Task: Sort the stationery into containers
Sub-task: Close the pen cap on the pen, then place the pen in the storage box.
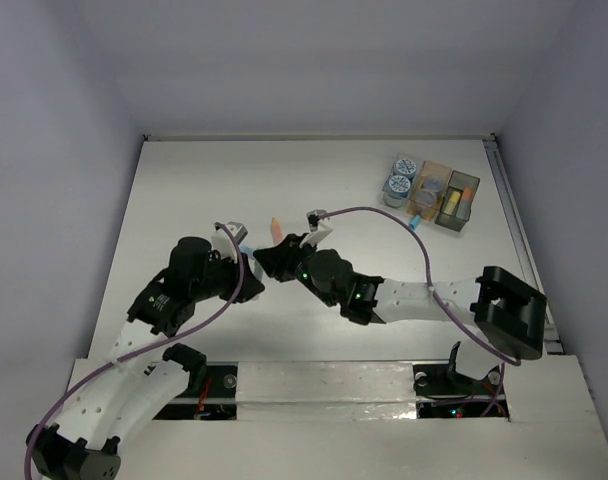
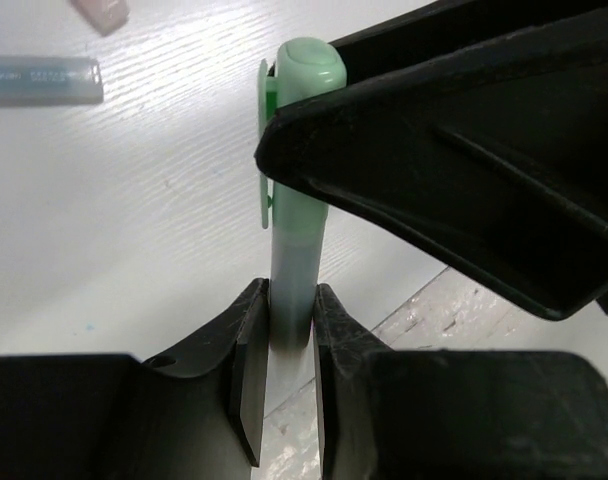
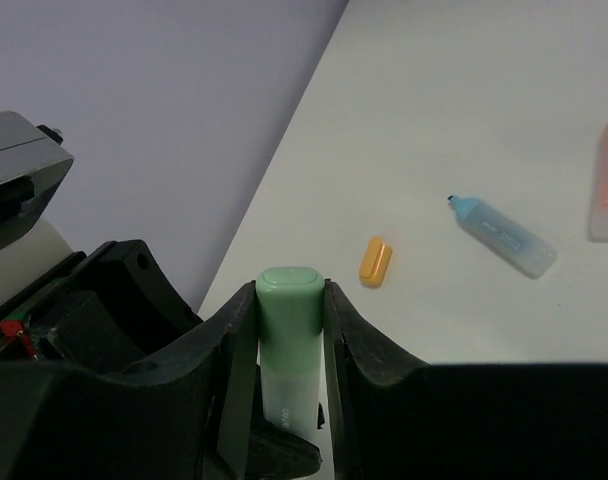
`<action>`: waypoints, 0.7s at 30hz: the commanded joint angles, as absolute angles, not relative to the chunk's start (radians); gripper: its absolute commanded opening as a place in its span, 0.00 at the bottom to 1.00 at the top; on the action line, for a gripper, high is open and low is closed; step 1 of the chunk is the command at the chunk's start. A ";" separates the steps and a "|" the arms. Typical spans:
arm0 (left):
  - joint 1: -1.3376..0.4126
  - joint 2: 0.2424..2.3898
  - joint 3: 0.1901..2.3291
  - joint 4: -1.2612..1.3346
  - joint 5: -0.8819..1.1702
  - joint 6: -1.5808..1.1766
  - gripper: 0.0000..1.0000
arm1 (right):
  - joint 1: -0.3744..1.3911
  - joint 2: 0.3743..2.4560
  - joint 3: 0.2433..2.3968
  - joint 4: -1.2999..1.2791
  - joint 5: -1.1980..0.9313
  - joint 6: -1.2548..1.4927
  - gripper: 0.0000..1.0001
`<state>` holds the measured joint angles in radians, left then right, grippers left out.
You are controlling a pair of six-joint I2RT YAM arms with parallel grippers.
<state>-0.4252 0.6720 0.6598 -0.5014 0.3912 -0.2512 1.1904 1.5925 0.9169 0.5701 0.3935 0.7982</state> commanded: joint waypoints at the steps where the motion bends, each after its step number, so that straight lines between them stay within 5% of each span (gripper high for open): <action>1: -0.377 0.679 0.739 -0.051 0.244 -0.271 0.10 | 1.217 1.516 0.891 0.247 0.256 0.747 0.00; 3: -0.377 0.686 0.718 -0.045 0.322 -0.279 0.22 | 1.151 1.470 0.914 0.238 0.235 0.715 0.00; 7: -0.377 0.667 0.700 -0.049 0.351 -0.282 0.62 | 1.001 1.370 0.985 0.201 0.308 0.621 0.00; 10: -0.386 0.650 0.692 -0.049 0.367 -0.281 0.78 | 0.821 1.338 1.009 0.178 0.284 0.589 0.00; 21: -0.409 0.620 0.692 -0.037 0.454 -0.268 0.94 | 0.155 1.275 1.069 -0.116 0.330 0.428 0.00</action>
